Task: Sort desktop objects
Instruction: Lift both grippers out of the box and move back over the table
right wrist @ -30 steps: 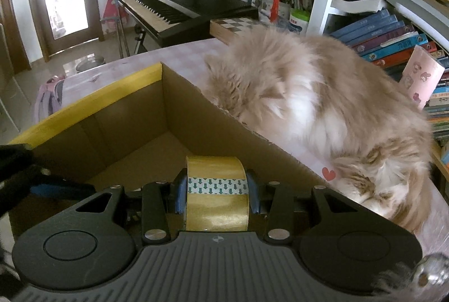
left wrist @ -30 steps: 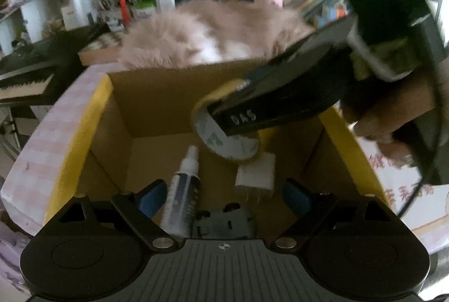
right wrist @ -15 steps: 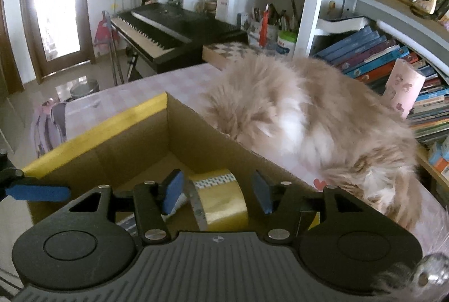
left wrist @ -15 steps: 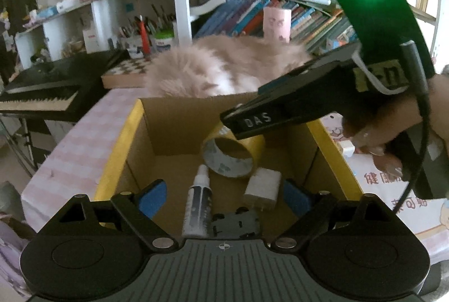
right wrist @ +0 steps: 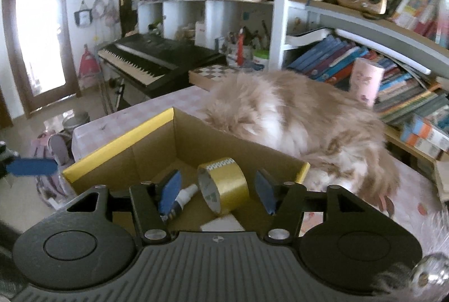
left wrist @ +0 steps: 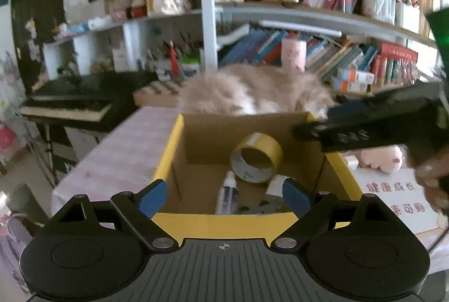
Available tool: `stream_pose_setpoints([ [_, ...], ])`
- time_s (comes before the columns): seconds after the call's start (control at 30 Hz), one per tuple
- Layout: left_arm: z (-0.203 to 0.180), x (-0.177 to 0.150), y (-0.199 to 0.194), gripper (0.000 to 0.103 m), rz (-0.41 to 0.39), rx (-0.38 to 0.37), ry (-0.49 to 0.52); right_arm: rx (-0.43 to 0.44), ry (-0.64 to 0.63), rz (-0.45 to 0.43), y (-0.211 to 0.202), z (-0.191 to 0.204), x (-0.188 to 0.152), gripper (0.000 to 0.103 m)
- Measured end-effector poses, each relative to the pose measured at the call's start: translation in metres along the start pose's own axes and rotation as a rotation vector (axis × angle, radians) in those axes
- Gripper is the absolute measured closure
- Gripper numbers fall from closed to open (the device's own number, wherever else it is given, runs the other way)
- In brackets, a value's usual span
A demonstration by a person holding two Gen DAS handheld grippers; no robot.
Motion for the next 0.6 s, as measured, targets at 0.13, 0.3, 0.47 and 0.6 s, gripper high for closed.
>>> stream_pose_setpoints([
  [0.13, 0.007, -0.006, -0.022, 0.011, -0.039, 0.021, 0.002, -0.051, 0.052, -0.037, -0.028, 0.000, -0.015, 0.047],
  [0.3, 0.016, -0.024, -0.041, 0.010, -0.029, 0.014, -0.018, -0.095, 0.110, -0.064, -0.059, 0.005, -0.039, 0.047],
  [0.47, 0.020, -0.044, -0.057, 0.010, -0.003, 0.000, -0.029, -0.107, 0.130, -0.047, -0.080, 0.019, -0.067, 0.047],
  [0.6, 0.020, -0.058, -0.068, 0.010, 0.014, -0.012, -0.033, -0.114, 0.148, -0.028, -0.092, 0.030, -0.088, 0.047],
])
Point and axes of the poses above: each gripper's, at about its wrist camera, not at the fingertips, and y roughly the way its jaws point, z to its left, x to its top, the point moved 6 cm from there along y, roughly the way its jaws point, and after that the axes turned 9 degrees about y, right-handed, at the moved point
